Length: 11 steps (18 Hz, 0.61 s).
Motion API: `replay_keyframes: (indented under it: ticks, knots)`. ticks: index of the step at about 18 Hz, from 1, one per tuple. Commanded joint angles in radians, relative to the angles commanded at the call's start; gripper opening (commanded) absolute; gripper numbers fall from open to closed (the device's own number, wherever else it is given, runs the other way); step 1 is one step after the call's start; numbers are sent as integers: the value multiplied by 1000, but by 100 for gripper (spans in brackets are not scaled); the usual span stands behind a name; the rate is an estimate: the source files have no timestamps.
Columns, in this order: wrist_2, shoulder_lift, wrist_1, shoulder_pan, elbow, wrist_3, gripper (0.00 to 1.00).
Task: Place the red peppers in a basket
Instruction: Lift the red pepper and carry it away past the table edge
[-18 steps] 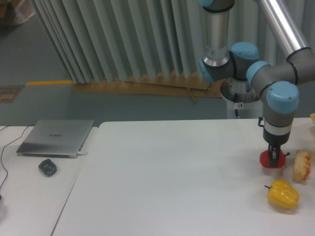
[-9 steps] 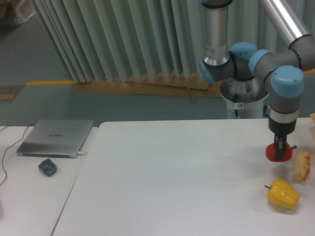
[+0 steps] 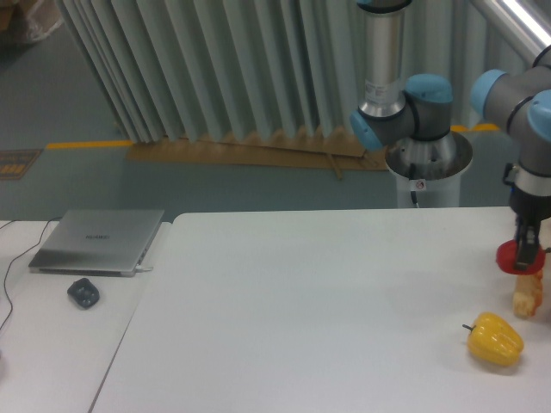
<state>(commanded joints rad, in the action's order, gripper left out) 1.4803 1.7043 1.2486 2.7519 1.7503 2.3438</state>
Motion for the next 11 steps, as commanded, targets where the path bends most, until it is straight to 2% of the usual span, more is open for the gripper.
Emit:
replay_keyframes:
  ticks: [6, 11]
  knots:
    - [-3, -26, 9, 41, 0, 49, 54]
    - [-41, -22, 9, 138, -3, 158, 53]
